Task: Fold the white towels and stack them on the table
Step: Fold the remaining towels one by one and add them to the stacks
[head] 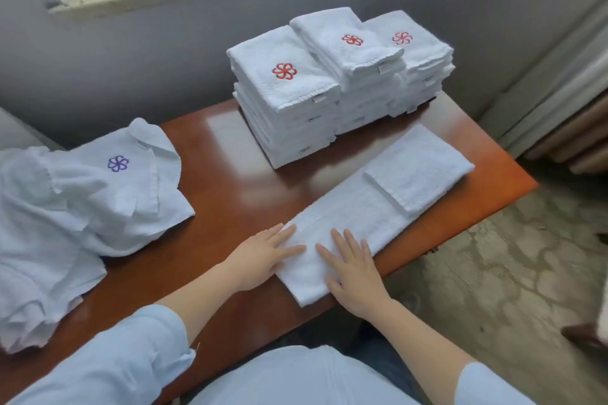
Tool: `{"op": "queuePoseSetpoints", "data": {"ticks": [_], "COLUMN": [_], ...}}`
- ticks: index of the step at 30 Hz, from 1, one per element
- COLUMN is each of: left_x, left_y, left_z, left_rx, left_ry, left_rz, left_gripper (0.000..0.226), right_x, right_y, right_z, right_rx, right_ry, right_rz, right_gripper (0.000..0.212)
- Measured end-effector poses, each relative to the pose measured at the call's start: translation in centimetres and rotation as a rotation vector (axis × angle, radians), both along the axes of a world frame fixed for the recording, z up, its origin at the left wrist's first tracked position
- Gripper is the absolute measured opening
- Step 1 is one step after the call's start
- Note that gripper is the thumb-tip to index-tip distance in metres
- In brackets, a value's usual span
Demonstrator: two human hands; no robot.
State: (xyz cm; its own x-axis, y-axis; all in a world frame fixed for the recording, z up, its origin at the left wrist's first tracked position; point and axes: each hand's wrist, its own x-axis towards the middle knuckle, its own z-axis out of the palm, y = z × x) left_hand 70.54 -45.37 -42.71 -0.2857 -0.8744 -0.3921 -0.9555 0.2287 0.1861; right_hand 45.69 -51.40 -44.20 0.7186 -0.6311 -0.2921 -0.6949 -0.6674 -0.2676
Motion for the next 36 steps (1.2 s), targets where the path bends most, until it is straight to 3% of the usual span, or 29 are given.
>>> {"op": "queuePoseSetpoints", "data": {"ticks": [5,8,15,17,22,25,28,31,36], "left_x": [1.6,2.0,2.3,2.4,2.0,1.3,0.7,-0.1,-2.8], "left_y": [1.6,2.3,3.5,3.5,2.7,1.3,-0.5,-2.7,-7.6], "left_z": [0.2,0.4,0.2,0.3,0.6,1.8,3.6,5.9,9.5], "left_rx": [-0.081,-0.059,-0.009,-0.003,0.005,-0.092,-0.181,-0.159,-0.164], "left_ry": [0.036,0.016,0.034,0.049,0.077,0.195,0.343,0.452,0.729], "left_rz": [-0.073,-0.102,-0.077,-0.078,0.036,0.18,0.238,0.357,0.481], "left_gripper": [0.051,0.065,0.078,0.075,0.057,0.03,0.024,0.022,0.023], "right_x": [0.5,0.7,1.9,2.2,3.1,3.0,2.6,2.0,0.6], "right_y": [4.8,6.5,8.7,9.0,7.6,6.2,5.1,3.9,0.4], "right_z": [1.0,1.2,0.5,0.8,3.1,4.5,6.0,7.7,10.4], "right_rx": [0.041,-0.018,-0.249,-0.156,0.22,0.329,0.37,0.292,0.11], "right_ry": [-0.188,-0.173,-0.354,-0.414,-0.407,-0.491,-0.563,-0.522,-0.714], "right_rz": [0.019,0.049,0.044,-0.067,-0.485,-0.626,-0.68,-0.631,-0.771], "right_gripper": [0.052,0.052,0.016,0.007,0.009,0.018,0.01,0.041,0.019]}}
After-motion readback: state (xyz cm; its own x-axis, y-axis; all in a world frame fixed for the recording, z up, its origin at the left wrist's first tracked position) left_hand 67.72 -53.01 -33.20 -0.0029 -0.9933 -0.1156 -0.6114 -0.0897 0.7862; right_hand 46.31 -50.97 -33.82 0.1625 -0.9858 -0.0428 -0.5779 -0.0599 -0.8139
